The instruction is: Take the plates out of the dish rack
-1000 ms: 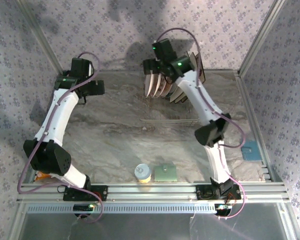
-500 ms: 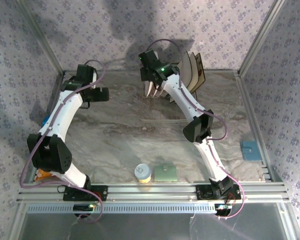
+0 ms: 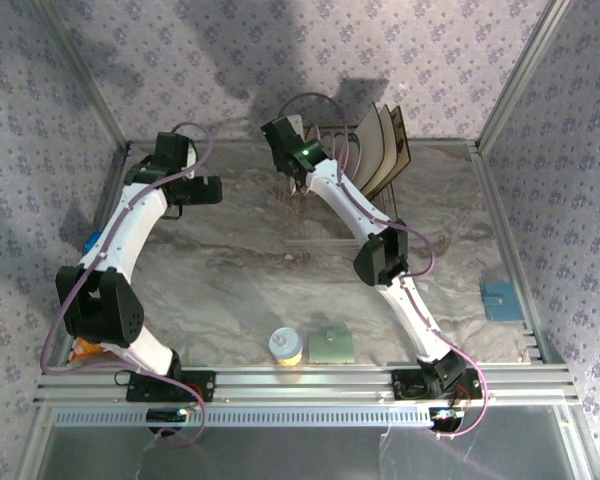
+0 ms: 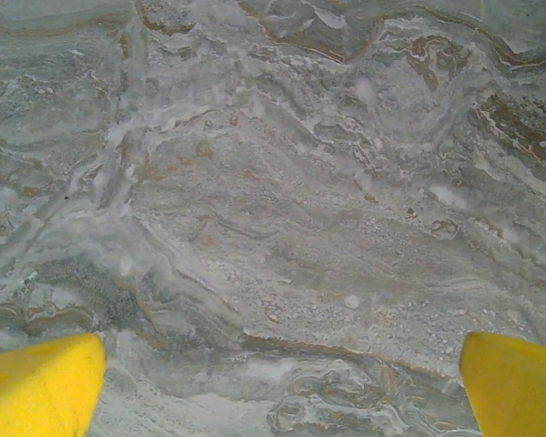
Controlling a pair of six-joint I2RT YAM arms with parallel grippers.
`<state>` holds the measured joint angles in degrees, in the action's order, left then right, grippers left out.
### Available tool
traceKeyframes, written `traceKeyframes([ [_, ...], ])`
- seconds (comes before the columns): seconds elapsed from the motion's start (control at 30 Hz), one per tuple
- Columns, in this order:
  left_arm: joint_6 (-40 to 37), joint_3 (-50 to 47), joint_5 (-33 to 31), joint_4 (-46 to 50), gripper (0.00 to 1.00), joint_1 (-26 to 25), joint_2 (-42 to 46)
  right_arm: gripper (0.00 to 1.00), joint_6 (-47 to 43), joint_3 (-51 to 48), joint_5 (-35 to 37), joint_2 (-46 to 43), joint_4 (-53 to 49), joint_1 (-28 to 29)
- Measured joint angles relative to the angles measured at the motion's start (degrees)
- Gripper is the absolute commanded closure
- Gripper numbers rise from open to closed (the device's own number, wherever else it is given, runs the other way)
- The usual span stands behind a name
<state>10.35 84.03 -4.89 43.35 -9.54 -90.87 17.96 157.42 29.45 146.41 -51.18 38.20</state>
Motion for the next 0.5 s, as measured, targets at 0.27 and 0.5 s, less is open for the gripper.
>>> traceKeyframes([
  [0.27, 0.02, -0.22, 0.59, -0.07, 0.01, 0.0, 0.02, 0.69, -0.63, 0.02, 2.86, 0.04, 2.16, 0.02],
  [0.5, 0.02, -0.22, 0.61, -0.07, 0.01, 0.0, 0.02, 0.77, -0.76, 0.02, 4.35, 0.28, 3.52, 0.04],
])
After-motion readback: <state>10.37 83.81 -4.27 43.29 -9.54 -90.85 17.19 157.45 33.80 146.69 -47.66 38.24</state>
